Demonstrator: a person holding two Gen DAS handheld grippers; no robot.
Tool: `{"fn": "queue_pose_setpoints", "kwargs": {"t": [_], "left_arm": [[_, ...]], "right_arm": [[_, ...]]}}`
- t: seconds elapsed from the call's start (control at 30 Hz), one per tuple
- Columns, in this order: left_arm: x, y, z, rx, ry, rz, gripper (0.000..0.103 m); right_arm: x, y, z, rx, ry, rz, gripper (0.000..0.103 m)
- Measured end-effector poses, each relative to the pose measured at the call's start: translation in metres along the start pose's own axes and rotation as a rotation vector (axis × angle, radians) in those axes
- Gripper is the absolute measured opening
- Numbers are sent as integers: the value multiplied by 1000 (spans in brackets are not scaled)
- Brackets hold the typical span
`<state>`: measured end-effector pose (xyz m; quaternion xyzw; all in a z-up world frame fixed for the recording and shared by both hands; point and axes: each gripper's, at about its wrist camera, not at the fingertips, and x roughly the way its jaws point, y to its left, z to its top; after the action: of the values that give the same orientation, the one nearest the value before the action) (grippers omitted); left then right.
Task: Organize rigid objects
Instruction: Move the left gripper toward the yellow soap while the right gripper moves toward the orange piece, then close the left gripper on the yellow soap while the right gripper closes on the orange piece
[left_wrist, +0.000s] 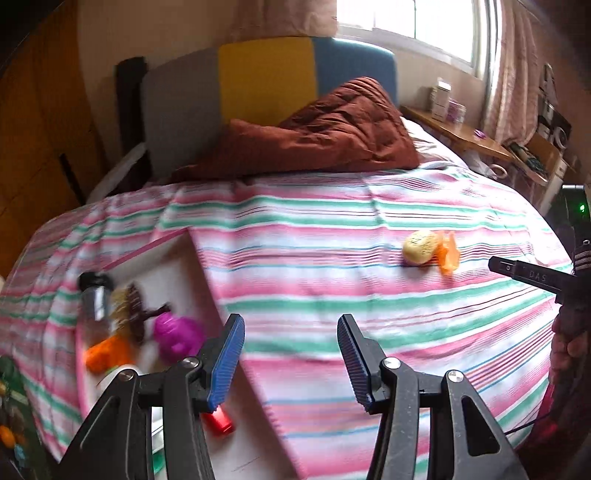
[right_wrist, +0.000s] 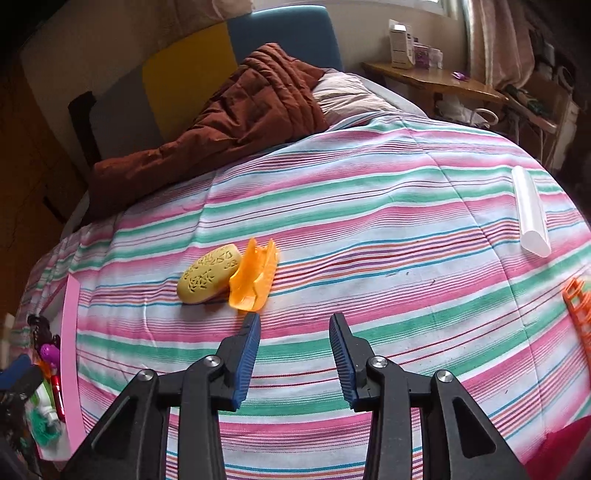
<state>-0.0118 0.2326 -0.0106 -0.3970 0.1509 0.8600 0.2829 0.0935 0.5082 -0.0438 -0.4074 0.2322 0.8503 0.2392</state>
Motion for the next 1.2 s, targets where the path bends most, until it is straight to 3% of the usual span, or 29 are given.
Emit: {"fn": "queue_pose_setpoints", "kwargs": {"t": [0.33, 0.63, 0.87, 1.07, 1.13, 1.2], "left_arm": [[60, -61, 39, 72, 65, -159, 53], [117, -115, 60, 300, 121, -230, 53], [140, -138, 74, 410, 143, -294, 53], [161, -153, 79, 463, 168, -295, 53], [164, -149, 78, 426, 176, -316, 44], [161, -144, 74, 388, 174, -305, 44]], "right_arm": [[-3, -19, 9, 71, 3, -9, 40], [-5, -25, 12, 98, 6, 6, 43], [-5, -28, 13, 110, 10, 10, 43], [-5, -33, 14, 126, 10, 8, 43], [-4, -33, 14, 124, 12, 4, 43], [-4, -33, 14, 117, 12, 4, 43]]}}
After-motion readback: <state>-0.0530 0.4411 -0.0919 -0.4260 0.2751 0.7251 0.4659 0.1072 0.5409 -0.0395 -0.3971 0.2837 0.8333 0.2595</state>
